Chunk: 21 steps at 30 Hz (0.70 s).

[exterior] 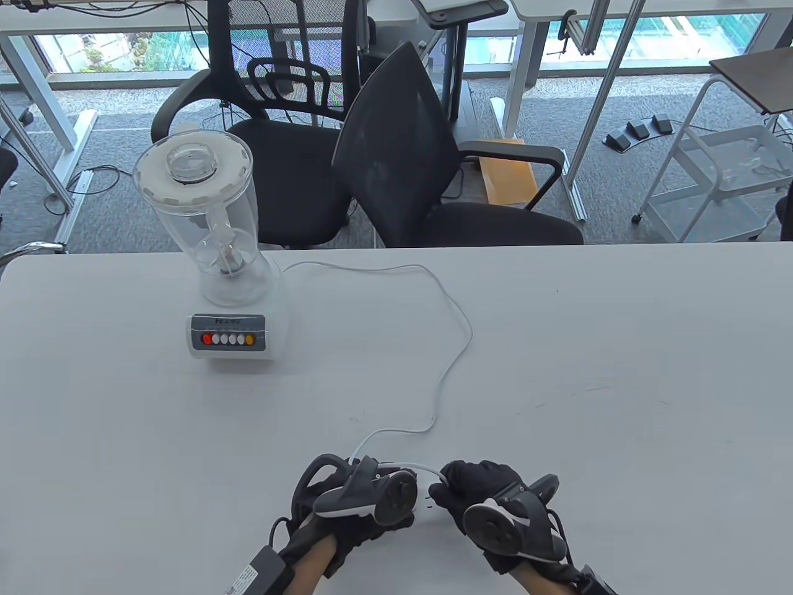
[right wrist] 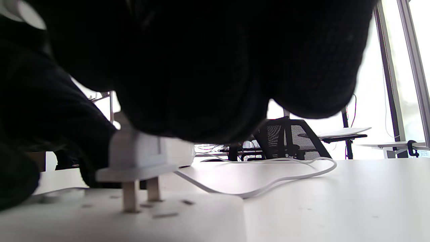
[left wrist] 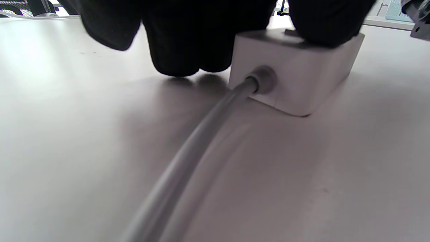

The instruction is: Plug the blender into the power strip

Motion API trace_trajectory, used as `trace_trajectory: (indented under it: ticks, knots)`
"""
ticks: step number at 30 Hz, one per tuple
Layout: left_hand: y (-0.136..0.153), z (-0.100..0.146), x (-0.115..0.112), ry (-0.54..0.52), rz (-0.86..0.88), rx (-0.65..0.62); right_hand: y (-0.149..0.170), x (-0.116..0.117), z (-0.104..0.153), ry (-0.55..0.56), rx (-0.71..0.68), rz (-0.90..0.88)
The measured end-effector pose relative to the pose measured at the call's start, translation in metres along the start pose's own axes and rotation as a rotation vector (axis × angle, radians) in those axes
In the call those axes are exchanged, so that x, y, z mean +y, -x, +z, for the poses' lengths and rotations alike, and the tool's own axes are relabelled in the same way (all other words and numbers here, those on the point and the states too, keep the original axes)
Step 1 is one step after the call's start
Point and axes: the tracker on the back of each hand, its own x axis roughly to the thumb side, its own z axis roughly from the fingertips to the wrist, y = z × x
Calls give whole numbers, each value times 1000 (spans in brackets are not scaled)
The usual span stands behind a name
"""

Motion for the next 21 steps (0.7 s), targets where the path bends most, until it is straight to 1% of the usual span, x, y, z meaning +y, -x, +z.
trace_trajectory:
  ticks: [6, 7, 8, 9, 10, 11, 12, 15, 18, 19, 21]
  knots:
    - [-1, 0, 0, 7, -3, 2, 9, 0, -2, -62, 66, -64]
    - [-1, 0, 0, 8, -4, 2, 7, 7, -2, -120, 44, -63]
    - [-1, -1, 0, 10, -5, 2, 11, 5, 2, -123, 59, -45]
    - [-1, 0, 0, 11, -5, 2, 9, 8, -1, -94, 66, -115]
    - [-1, 0, 0, 12, -5, 2, 6, 8, -1, -119, 70, -64]
    - [-1, 0, 0, 12, -6, 2, 5, 8, -3, -131, 44, -22]
    - [-1, 0, 0, 12, -7, 2, 2, 7, -3, -115, 37, -7]
    - [-1, 0, 0, 12, -9, 3, -1, 8, -4, -123, 38, 6]
    - [-1, 0, 1, 13, -14, 2, 4, 10, -1, -96, 42, -47]
    - [-2, 0, 1, 17, -24, 3, 5, 10, -1, -104, 39, -58]
    - [-2, 1, 2, 35, -47, 8, 7, 10, -2, -94, 9, -40]
